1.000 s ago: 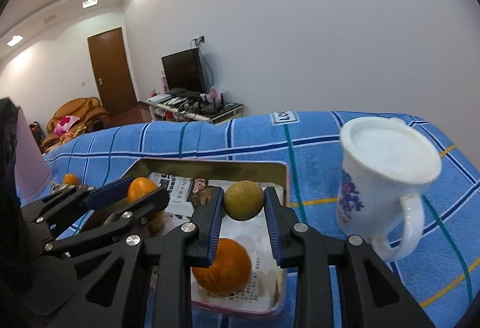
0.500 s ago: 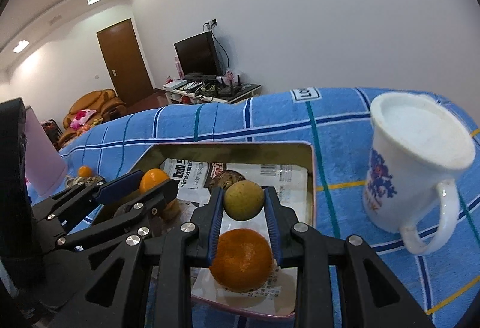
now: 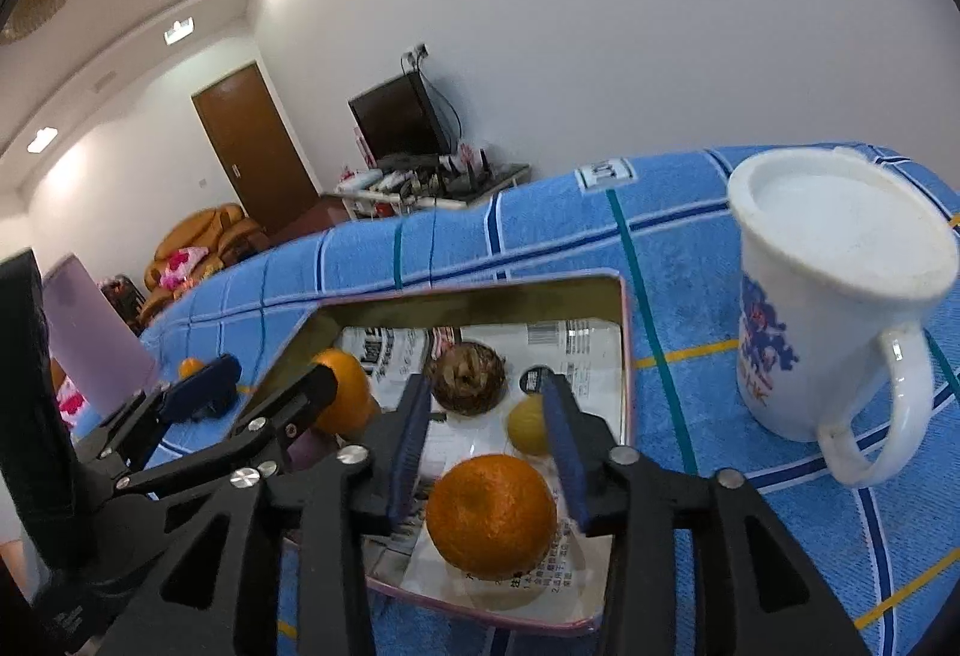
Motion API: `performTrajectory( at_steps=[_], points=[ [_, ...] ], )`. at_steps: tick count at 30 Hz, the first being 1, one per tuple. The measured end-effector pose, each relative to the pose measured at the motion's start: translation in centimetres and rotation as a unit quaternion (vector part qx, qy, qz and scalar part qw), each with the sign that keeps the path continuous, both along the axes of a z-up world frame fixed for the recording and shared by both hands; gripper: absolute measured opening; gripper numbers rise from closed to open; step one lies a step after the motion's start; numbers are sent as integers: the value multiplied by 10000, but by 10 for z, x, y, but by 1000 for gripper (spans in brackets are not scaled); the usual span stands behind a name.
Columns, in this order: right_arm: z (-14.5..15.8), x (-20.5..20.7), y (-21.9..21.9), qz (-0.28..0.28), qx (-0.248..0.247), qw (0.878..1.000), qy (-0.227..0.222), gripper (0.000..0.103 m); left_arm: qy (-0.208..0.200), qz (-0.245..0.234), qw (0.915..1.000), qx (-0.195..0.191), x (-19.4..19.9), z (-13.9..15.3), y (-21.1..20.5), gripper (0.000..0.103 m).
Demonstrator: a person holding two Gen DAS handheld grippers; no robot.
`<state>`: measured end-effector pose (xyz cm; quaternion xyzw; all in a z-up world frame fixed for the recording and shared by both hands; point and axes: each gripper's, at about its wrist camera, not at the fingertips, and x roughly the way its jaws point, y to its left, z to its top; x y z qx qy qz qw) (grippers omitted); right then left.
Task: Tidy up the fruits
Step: 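Lower both fruits into the pink tin and open both tools, then move both open tools back toward the remaining taros and tuber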
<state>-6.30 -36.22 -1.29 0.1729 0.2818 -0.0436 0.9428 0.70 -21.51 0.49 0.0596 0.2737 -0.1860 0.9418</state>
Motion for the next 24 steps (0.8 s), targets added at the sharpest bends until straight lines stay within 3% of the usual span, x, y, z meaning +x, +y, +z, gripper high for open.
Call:
performTrajectory(
  at_steps=[1, 2, 4, 7, 15, 20, 24],
  points=[
    [4, -4, -1, -68, -27, 9999, -124, 59, -79, 108, 9999, -56, -1, 3, 4, 102],
    [8, -9, -1, -153, -63, 9995, -266, 65, -169, 207, 9996, -129, -3, 6, 8, 103],
    [15, -19, -3, -298, -95, 9979, -559, 88, -344, 266, 9987, -248, -6, 11, 17, 103],
    [26, -35, 1, -611, -393, 9920, -1027, 88, -575, 427, 9972, -236, -10, 16, 26, 103],
    [39, -51, 13, -1019, -1092, 9795, -1354, 88, -987, 835, 9916, -47, -17, 15, 49, 103],
    [46, -75, 29, -1320, -1590, 9543, -2157, 88, -1071, 1004, 9892, -33, -18, 11, 58, 103],
    [47, -77, 32, -1316, -1639, 9531, -2176, 88, -1098, 997, 9889, 117, -24, 6, 57, 103]
  ],
)
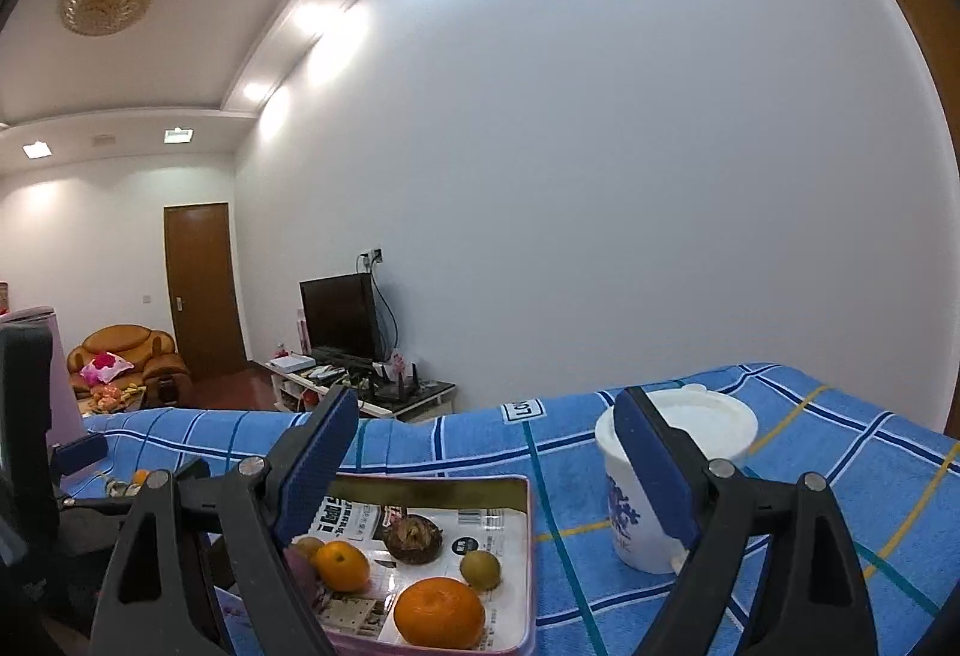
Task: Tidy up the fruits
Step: 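Move both open tools back toward the remaining taros and tuber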
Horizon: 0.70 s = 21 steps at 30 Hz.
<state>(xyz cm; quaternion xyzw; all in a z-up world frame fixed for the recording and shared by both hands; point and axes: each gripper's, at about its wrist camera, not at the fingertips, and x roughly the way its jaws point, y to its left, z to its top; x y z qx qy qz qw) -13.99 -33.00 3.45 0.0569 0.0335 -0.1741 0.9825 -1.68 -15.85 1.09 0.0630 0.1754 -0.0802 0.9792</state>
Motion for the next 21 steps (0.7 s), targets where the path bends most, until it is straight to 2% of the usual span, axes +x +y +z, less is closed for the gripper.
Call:
performTrajectory(
  at_steps=[6, 11, 16, 21],
  points=[
    [0, -9, 0, -188, 76, 9998, 7, 88, 46, 2, 9999, -116, -6, 1, 7, 103],
    [0, -11, 10, -237, -25, 9994, 252, 88, 110, -94, 9997, -180, -13, 0, 14, 103],
    [-1, -19, 21, -256, -183, 9986, 415, 88, 153, -218, 9996, -135, -20, -1, 22, 103],
    [-4, -25, 16, -370, -23, 9975, 604, 88, 216, -318, 9992, -65, -25, -2, 33, 103]
  ],
)
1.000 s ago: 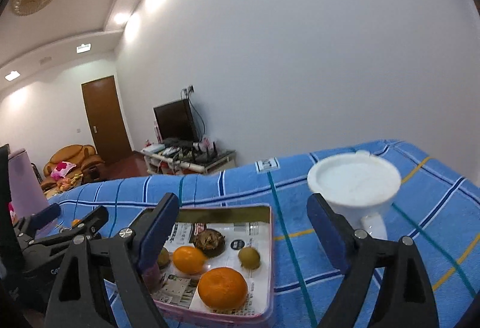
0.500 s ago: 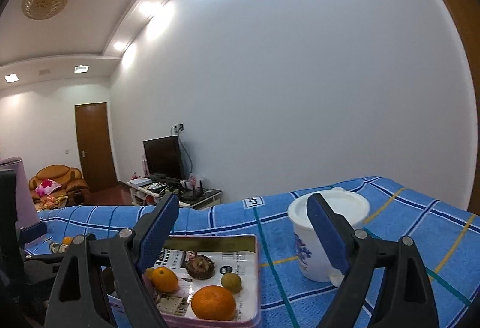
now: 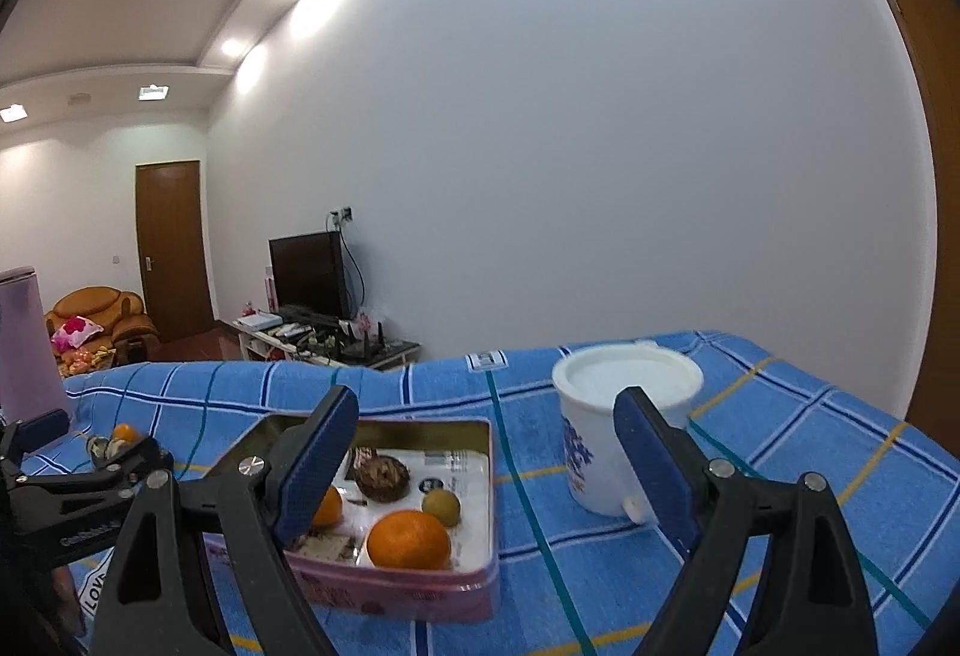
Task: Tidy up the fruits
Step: 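Move both open tools back toward the remaining taros and tuber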
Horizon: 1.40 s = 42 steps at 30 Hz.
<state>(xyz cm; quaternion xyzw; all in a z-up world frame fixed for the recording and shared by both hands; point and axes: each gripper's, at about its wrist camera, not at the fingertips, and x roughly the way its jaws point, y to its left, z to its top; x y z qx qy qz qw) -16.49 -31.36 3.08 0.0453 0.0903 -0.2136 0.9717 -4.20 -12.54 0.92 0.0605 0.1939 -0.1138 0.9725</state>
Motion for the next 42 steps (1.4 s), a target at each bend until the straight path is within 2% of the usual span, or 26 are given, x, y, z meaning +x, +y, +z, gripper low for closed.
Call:
performTrajectory(
  at_steps=[7, 13, 17, 21, 32, 38, 42],
  points=[
    [-5, 8, 7, -245, 197, 9991, 272, 88, 26, -83, 9996, 286, 2, -2, 12, 103],
    [-7, 25, 38, -19, 243, 9989, 401, 88, -176, -199, 9968, 747, 8, -3, 17, 103],
    [-9, 37, 56, 84, 365, 9984, 435, 88, -268, -304, 9956, 850, 11, -3, 25, 103],
    [-10, 45, 72, 142, 425, 9983, 374, 88, -173, -305, 9970, 685, 19, -2, 38, 103],
    [-12, 75, 115, 384, 560, 9968, 418, 88, -15, 93, 10000, 26, 47, 1, 91, 103],
    [-15, 100, 142, 656, 519, 9950, 543, 88, -103, 754, 9970, 124, 73, 1, 126, 103],
    [-17, 114, 155, 852, 604, 9927, 609, 88, 72, 1265, 9919, 110, 93, 0, 155, 103]
  ],
)
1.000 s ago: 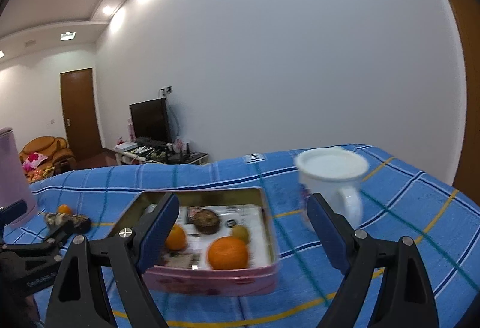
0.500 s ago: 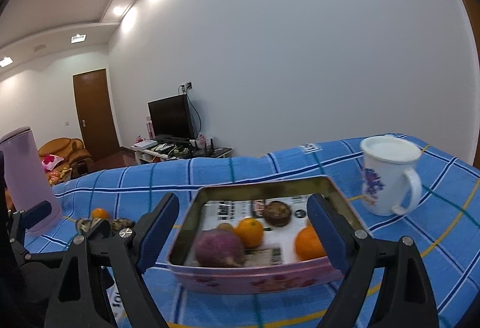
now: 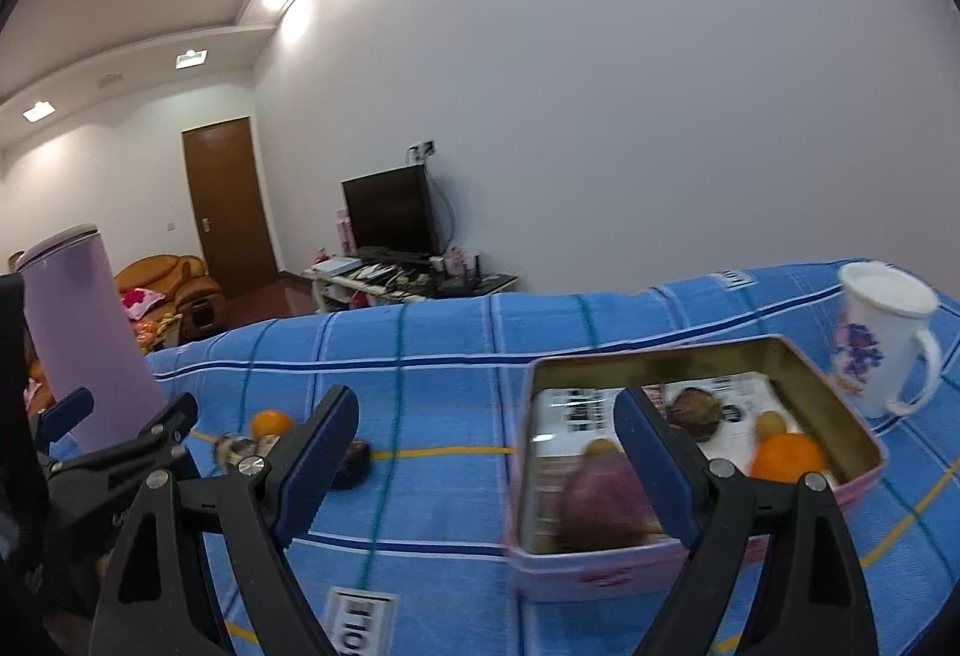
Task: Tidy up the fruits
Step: 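Move both open tools back toward the remaining taros and tuber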
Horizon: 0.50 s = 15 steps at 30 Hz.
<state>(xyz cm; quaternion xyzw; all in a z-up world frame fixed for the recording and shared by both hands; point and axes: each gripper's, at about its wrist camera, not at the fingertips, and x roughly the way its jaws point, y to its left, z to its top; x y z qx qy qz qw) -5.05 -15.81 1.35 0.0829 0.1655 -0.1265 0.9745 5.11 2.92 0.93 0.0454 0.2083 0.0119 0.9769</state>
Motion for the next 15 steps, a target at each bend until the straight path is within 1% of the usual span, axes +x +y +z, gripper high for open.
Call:
performTrajectory(
  at_steps=[5, 8, 9, 10, 12, 14, 15],
  points=[
    [-4, 22, 16, 259, 61, 9995, 176, 88, 278, 666, 9974, 59, 20, -6, 34, 103],
    [-8, 40, 25, 494, 80, 9977, 448, 88, 484, 992, 9939, -11, 30, -11, 50, 103],
    [-10, 48, 29, 612, 90, 9964, 573, 88, 558, 1052, 9929, -60, 32, -13, 56, 103],
    [-14, 59, 33, 727, 76, 9942, 793, 88, 598, 1081, 9923, -81, 34, -15, 58, 103],
    [-20, 75, 38, 836, 55, 9901, 1125, 88, 648, 1077, 9921, -65, 36, -17, 58, 103],
    [-32, 97, 46, 1039, -29, 9807, 1655, 88, 667, 1035, 9924, 15, 37, -19, 55, 103],
    [-35, 104, 48, 1133, -27, 9765, 1833, 88, 671, 1010, 9926, 44, 37, -20, 52, 103]
  ],
)
